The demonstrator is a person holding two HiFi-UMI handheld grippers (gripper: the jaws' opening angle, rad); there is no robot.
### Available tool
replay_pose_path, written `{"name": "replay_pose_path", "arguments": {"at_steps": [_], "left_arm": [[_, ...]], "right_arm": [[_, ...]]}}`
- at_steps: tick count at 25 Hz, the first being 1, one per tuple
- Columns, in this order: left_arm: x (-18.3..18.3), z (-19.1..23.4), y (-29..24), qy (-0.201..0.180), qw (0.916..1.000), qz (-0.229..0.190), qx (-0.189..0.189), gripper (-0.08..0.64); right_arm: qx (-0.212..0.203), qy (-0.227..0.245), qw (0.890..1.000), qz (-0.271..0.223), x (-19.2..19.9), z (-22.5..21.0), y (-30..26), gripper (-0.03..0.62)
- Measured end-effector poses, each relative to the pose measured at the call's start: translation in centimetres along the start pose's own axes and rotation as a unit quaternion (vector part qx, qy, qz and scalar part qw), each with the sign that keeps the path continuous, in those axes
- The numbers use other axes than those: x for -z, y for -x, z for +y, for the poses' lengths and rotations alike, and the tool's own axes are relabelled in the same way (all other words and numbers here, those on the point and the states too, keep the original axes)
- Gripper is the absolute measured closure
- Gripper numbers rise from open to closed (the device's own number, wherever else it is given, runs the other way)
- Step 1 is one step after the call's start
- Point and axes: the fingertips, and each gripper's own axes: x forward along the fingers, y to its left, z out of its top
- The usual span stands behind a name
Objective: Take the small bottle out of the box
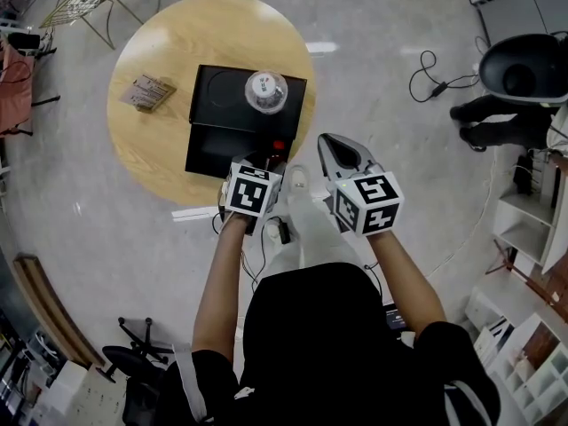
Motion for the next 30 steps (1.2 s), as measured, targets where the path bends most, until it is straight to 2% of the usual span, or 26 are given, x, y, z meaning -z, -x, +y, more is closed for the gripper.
{"name": "replay_pose_path", "arguments": {"at_steps": [8, 14, 21, 26, 30], "left_arm": [[0.2, 0.3, -0.3, 0.025, 0.9992, 0.024, 0.021, 0.324], [-0.2, 0.7, -0.5, 0.042, 0.9984, 0.036, 0.005, 0.319], [1.0, 1.4, -1.7, 0.012, 0.9949, 0.089, -0.045, 0.321], [2.1, 1.5, -2.7, -0.006, 0.9902, 0.126, -0.061, 0.331], [2.2, 1.7, -2.7, -0.012, 0.9888, 0.131, -0.071, 0.331]], "right_arm": [[-0.006, -0.006, 1.0, 0.011, 0.7, 0.0, -0.3, 0.591], [-0.013, -0.008, 1.0, 0.025, 1.3, 0.3, -0.6, 0.591], [-0.012, -0.013, 0.999, 0.032, 1.9, -0.2, -0.2, 0.591], [-0.01, -0.017, 0.999, 0.038, 2.4, -0.7, -0.2, 0.591], [-0.009, -0.02, 0.999, 0.042, 2.7, -1.2, -0.1, 0.591]]}}
